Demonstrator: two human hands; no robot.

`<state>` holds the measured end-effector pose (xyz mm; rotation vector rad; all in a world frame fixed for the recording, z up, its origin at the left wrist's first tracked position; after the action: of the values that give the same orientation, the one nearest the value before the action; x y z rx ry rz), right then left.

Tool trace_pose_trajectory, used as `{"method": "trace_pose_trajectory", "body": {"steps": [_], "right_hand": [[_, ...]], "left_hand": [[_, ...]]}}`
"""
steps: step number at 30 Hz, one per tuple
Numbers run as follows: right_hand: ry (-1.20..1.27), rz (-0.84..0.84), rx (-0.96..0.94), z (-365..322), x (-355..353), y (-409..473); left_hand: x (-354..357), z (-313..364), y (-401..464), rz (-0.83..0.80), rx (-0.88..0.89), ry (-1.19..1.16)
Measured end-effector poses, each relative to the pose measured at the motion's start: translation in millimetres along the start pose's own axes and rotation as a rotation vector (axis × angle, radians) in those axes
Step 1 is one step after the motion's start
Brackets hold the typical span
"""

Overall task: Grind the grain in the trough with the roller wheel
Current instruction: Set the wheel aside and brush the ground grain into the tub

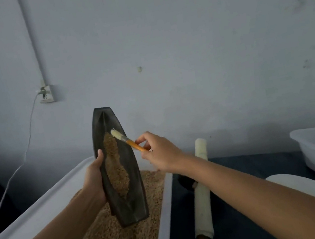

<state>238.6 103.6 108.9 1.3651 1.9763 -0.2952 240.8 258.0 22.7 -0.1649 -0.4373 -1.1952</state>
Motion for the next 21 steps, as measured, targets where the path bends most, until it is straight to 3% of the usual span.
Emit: {"method": "trace_pose_trajectory", "body": {"steps": [7, 10, 14, 18, 21], "right_hand": [[-0.512, 0.055, -0.161, -17, -9, -23], [-0.605, 0.105, -0.22, -27, -7, -28], [-0.746, -0.001, -0.296, -39, 11, -32], [-0.82, -0.145, -0.266, -42, 13, -35], [-0.778, -0.116, -0.207, -44, -3, -31]], "left_hand": [[-1, -3, -4, 0.016, 0.008, 0.031], [-2, -1, -4, 0.028, 0.002, -0.019], [-6, 2, -4, 0.026, 0.021, -0.051], [-10, 1, -3, 0.046, 0.022, -0.022], [-14, 2, -4, 0.092, 0.028, 0.022]]}}
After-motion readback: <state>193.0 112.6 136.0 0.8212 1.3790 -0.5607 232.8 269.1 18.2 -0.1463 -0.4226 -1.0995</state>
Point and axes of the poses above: each hand's wrist, its own y-axis towards the middle knuckle, its own x-axis out of the palm, z = x × y, the point moved 9 cm from there along y, towards the middle knuckle, and after that the axes turned 13 degrees about x, right-handed, at the moved point
